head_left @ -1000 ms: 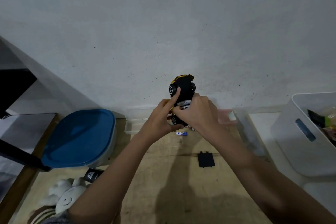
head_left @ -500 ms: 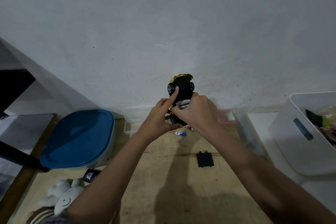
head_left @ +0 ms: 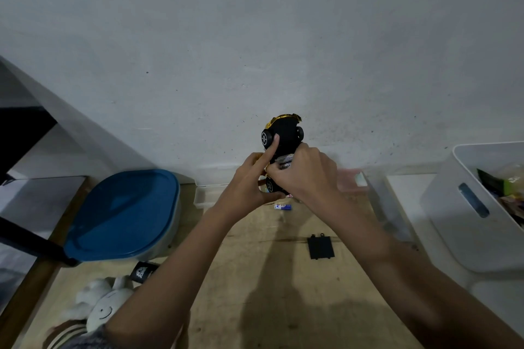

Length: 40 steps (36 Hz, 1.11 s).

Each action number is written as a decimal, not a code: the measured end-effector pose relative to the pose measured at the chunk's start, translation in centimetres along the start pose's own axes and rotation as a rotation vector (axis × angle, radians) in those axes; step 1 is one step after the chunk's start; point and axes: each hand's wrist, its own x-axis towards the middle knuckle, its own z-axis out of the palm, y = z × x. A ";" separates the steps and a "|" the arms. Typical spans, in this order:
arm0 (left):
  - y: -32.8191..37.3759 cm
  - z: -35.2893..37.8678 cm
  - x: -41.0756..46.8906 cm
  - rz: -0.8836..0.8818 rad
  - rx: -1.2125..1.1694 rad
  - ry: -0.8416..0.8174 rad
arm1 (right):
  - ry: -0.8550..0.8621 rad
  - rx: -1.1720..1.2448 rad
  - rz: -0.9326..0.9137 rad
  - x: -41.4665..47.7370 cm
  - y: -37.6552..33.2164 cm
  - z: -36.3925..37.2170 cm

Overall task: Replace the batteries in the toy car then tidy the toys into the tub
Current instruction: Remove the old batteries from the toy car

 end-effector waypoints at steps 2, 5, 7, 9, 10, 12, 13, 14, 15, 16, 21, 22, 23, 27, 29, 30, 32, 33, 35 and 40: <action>0.0 0.1 -0.1 -0.012 -0.017 0.000 | -0.007 0.002 -0.007 0.0 0.0 0.0; 0.0 0.1 0.0 -0.018 -0.015 -0.005 | -0.020 0.017 -0.009 0.0 0.1 0.0; 0.0 0.1 0.1 -0.021 -0.018 -0.008 | -0.024 0.027 -0.007 -0.1 0.1 -0.1; 0.1 0.0 0.1 -0.021 -0.019 -0.006 | -0.023 0.035 -0.008 -0.1 0.2 -0.2; 0.1 0.0 0.2 -0.021 -0.019 -0.006 | -0.022 0.038 -0.009 -0.1 0.2 -0.2; 0.2 -0.2 0.2 -0.026 -0.015 -0.011 | -0.023 0.052 -0.013 -0.1 0.4 -0.3; 0.2 -0.2 0.2 -0.033 -0.015 -0.016 | -0.029 0.060 -0.016 -0.1 0.5 -0.3; 0.3 -0.2 0.2 -0.047 -0.021 -0.021 | -0.038 0.068 -0.018 0.0 0.7 -0.3; 0.4 -0.3 0.2 -0.067 -0.034 -0.026 | -0.052 0.076 -0.017 0.1 0.8 -0.3; 0.4 -0.3 0.3 -0.094 -0.054 -0.031 | -0.069 0.085 -0.014 0.2 1.1 -0.3; 0.8 -0.7 0.3 -0.199 -0.187 -0.051 | -0.116 0.170 -0.002 0.8 2.3 -0.3; 0.9 -0.8 0.3 -0.209 -0.205 -0.052 | -0.097 0.185 -0.010 0.8 2.5 -0.4; 1.0 -0.9 0.3 -0.216 -0.222 -0.051 | -0.070 0.201 -0.025 0.7 2.7 -0.5; 1.2 -1.2 0.2 -0.239 -0.263 -0.047 | 0.025 0.183 -0.199 0.5 3.2 -0.7; 1.3 -1.3 0.1 -0.248 -0.289 -0.044 | 0.014 0.145 -0.297 0.5 3.3 -0.6; 1.4 -1.4 0.1 -0.251 -0.301 -0.045 | -0.010 0.123 -0.339 0.5 3.3 -0.5; 1.4 -1.3 0.1 -0.252 -0.311 -0.052 | -0.057 0.070 -0.410 0.6 3.4 -0.1; 1.4 -1.3 0.1 -0.252 -0.313 -0.059 | -0.070 0.052 -0.433 0.7 3.5 0.1; 1.4 -1.4 0.1 -0.249 -0.304 -0.078 | -0.077 0.054 -0.442 1.0 3.4 0.3; 1.4 -1.4 -0.2 -0.258 -0.294 -0.108 | -0.110 0.002 -0.525 1.6 3.4 0.2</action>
